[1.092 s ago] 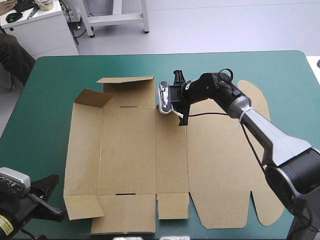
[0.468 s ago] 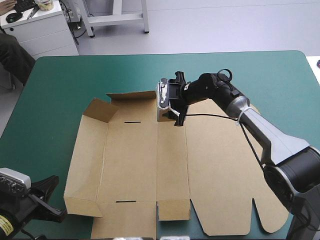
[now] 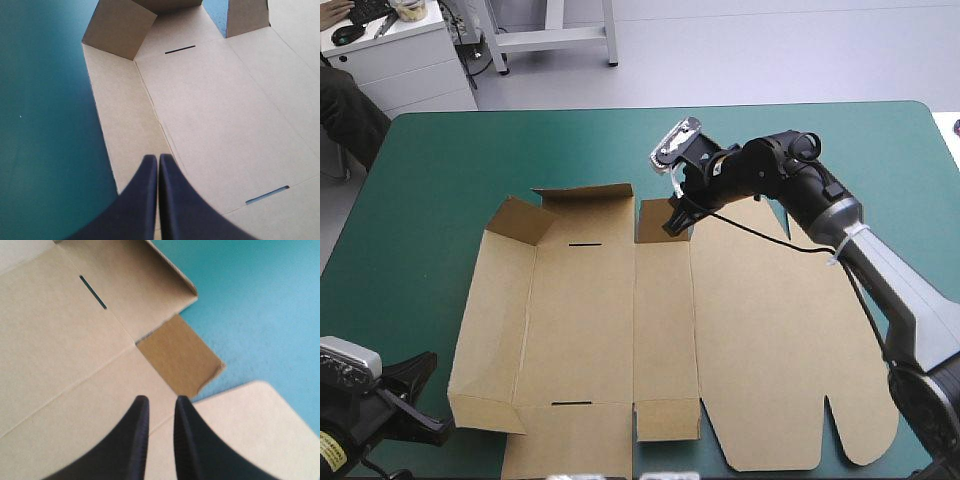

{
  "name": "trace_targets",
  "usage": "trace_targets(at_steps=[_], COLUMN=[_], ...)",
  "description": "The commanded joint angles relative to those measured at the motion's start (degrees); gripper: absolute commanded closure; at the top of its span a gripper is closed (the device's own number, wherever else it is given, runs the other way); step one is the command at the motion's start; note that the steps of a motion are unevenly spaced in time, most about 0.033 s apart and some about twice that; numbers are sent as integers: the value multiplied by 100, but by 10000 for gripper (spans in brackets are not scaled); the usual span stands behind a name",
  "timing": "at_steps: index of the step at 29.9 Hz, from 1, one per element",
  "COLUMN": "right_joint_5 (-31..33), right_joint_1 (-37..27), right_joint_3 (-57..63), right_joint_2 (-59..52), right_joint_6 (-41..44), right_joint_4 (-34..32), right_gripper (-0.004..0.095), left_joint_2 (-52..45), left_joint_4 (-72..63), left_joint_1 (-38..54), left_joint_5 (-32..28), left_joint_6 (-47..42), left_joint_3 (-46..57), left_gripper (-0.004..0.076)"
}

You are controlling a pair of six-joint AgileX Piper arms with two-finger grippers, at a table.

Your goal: Fold the box

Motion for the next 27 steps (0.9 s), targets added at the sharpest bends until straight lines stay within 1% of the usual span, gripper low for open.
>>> trace_targets(at_steps=[1, 2, 5, 7, 11, 15, 20, 24, 27], right_joint_5=[253, 310, 483, 695, 1141, 1027, 764, 556, 429], right_joint_1=[-20, -20, -26, -33, -150, -273, -518, -683, -704], right_joint_3=[-199, -199, -189, -189, -154, 267, 1303, 2254, 2929], right_joint_2=[-369, -388, -464, -528, -734, -1122, -1803, -2505, -3094], right_joint_6=[1033, 1335, 1875, 2212, 2429, 2641, 2938, 2938, 2985], right_joint_4=[-667, -858, -1387, -1602, -1689, -1687, -1685, -1675, -1662], right_gripper=[927, 923, 922, 923, 923, 923, 923, 923, 923], left_joint_2=[70, 70, 70, 70, 70, 70, 208, 512, 952], left_joint_4=[68, 68, 90, 90, 90, 90, 113, 172, 172], left_joint_1=[8, 8, 8, 8, 8, 8, 8, 8, 8], left_joint_5=[-370, -370, -370, -370, -370, -380, -380, -419, -584], left_joint_6=[-58, -58, -58, -58, -58, -58, -203, -216, -219], left_joint_3=[-176, -176, -176, -176, -176, -176, -176, -188, -300], left_gripper=[734, 734, 734, 734, 734, 734, 734, 734, 734])
